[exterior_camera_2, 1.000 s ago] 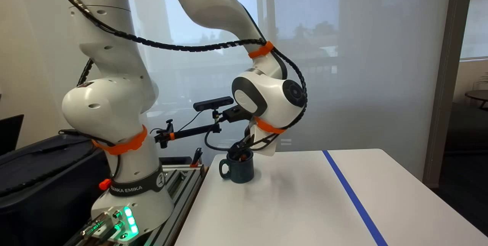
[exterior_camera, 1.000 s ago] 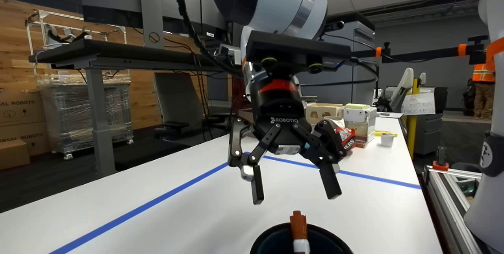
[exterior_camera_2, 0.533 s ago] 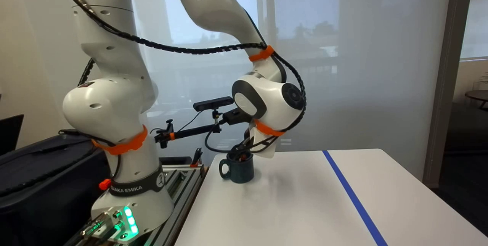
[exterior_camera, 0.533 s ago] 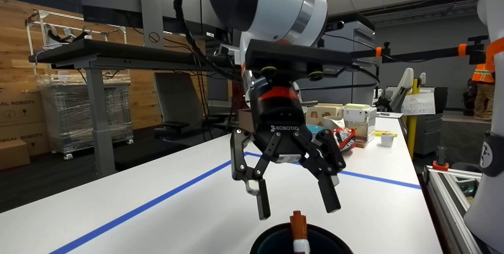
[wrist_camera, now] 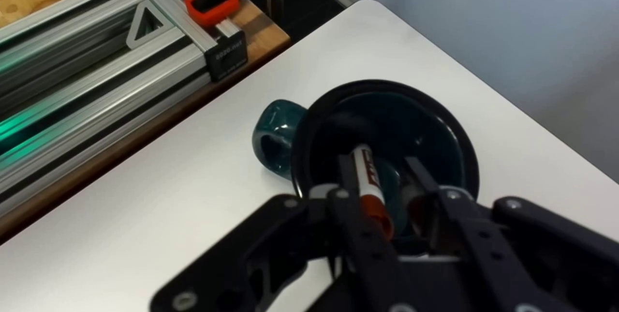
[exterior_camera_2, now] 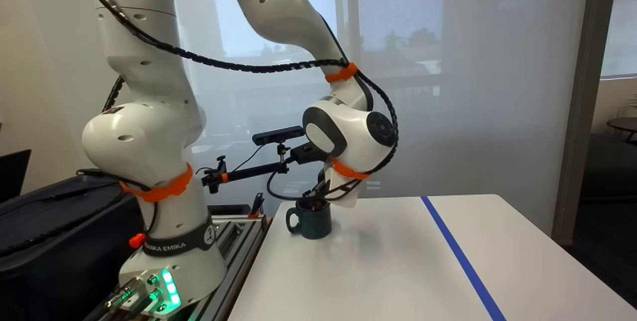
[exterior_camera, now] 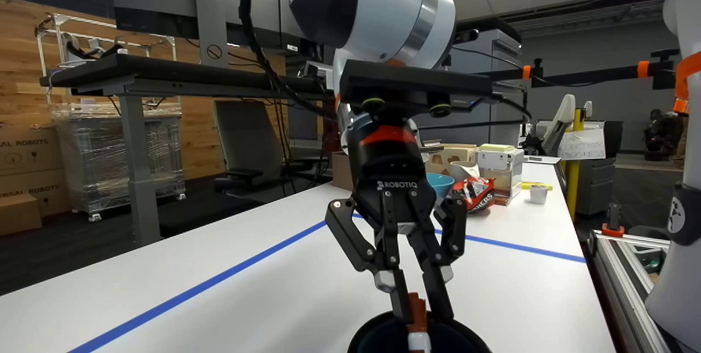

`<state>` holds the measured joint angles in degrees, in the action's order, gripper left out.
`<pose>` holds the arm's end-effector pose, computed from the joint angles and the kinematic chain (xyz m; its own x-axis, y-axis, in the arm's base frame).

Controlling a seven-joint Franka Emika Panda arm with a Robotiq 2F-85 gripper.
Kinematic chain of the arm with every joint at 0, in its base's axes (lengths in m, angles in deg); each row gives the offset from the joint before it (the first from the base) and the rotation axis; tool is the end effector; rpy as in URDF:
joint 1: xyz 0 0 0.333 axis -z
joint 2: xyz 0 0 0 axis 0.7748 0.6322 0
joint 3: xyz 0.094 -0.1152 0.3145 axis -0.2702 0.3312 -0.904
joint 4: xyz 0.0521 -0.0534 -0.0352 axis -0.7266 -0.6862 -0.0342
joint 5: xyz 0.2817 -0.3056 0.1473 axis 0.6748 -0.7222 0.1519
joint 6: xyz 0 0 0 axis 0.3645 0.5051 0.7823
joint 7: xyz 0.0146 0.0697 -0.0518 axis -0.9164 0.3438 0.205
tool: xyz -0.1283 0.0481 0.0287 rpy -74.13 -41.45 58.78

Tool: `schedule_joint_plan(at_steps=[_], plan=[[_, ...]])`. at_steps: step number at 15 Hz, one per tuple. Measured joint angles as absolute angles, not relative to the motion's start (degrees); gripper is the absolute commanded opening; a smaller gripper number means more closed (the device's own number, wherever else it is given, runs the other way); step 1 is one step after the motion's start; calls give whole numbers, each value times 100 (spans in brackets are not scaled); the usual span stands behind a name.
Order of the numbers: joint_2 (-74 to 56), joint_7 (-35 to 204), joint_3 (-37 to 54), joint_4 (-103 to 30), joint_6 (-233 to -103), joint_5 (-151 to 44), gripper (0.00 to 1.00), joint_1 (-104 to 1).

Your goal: Remove the marker out of the cup

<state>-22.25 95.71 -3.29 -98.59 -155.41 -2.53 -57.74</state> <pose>0.3282 0.1433 0.1511 0.5637 -0.4304 -0.7049 -0.6755 -0.7314 -0.0936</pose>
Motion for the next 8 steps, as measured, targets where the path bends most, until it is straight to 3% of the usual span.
schedule_joint_plan(at_steps=[8], plan=[[-2124,9571,-283,-9861,-15586,-247,34,-5758]])
